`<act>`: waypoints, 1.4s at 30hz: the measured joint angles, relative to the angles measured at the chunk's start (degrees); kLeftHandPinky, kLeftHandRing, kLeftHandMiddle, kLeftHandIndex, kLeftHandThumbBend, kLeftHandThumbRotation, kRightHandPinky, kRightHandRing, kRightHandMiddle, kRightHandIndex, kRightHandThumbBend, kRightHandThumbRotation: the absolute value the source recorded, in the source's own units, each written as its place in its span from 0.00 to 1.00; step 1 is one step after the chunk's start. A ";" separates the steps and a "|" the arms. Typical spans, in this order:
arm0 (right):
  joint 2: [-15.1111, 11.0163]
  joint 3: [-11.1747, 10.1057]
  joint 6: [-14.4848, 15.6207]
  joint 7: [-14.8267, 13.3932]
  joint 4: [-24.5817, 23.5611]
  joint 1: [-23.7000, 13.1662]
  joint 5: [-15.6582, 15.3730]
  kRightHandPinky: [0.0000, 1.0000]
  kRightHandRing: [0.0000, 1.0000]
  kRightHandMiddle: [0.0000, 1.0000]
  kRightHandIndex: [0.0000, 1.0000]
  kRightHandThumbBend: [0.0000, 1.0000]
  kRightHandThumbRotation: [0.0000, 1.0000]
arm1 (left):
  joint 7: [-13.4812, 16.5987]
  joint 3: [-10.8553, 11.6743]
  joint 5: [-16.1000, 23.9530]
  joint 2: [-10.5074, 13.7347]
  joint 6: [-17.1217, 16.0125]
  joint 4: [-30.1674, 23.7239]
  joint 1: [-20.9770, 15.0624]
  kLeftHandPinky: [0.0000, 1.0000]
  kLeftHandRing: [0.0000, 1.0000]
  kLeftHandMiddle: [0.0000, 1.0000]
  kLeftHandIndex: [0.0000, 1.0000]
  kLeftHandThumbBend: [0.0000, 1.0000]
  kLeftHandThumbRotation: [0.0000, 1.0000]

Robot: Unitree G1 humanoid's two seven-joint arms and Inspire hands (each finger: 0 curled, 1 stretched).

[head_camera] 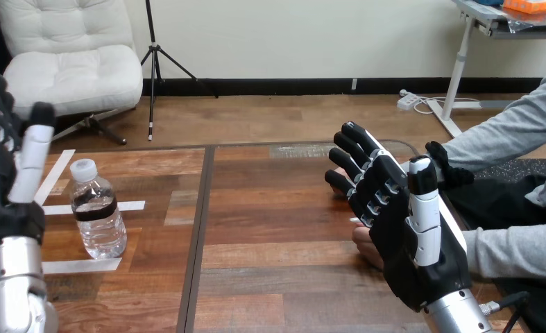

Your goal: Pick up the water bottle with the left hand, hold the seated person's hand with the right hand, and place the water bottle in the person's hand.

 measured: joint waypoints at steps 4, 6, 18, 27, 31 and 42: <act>-0.01 0.00 0.00 0.00 0.00 0.00 0.01 0.93 0.96 0.95 0.93 0.72 1.00 | 0.19 -0.02 0.19 0.10 0.01 2.66 -1.52 1.00 1.00 1.00 1.00 0.98 0.53; -0.01 0.00 0.00 -0.01 0.00 0.00 0.01 0.93 0.96 0.95 0.93 0.72 1.00 | 0.28 -0.01 0.22 0.10 0.02 3.73 -2.09 1.00 1.00 1.00 1.00 0.99 0.41; -0.02 -0.01 0.04 -0.01 0.00 0.00 0.03 0.93 0.97 0.95 0.93 0.71 1.00 | 0.91 -0.21 0.81 0.10 0.58 6.21 -3.06 1.00 1.00 1.00 1.00 1.00 0.09; -0.01 -0.01 0.04 -0.01 0.00 0.00 0.03 0.93 0.97 0.96 0.93 0.71 1.00 | 1.62 -0.23 1.95 0.25 1.38 6.36 -3.06 1.00 1.00 1.00 1.00 1.00 0.02; -0.01 -0.01 0.04 -0.01 0.00 0.00 0.03 0.93 0.97 0.96 0.93 0.70 1.00 | 1.62 -0.23 2.15 0.39 1.74 6.36 -3.06 1.00 1.00 1.00 1.00 1.00 0.01; -0.01 -0.01 0.04 -0.01 0.00 0.00 0.03 0.93 0.97 0.96 0.93 0.71 1.00 | 1.36 -0.24 2.88 0.79 1.81 6.44 -3.06 1.00 1.00 1.00 1.00 1.00 0.01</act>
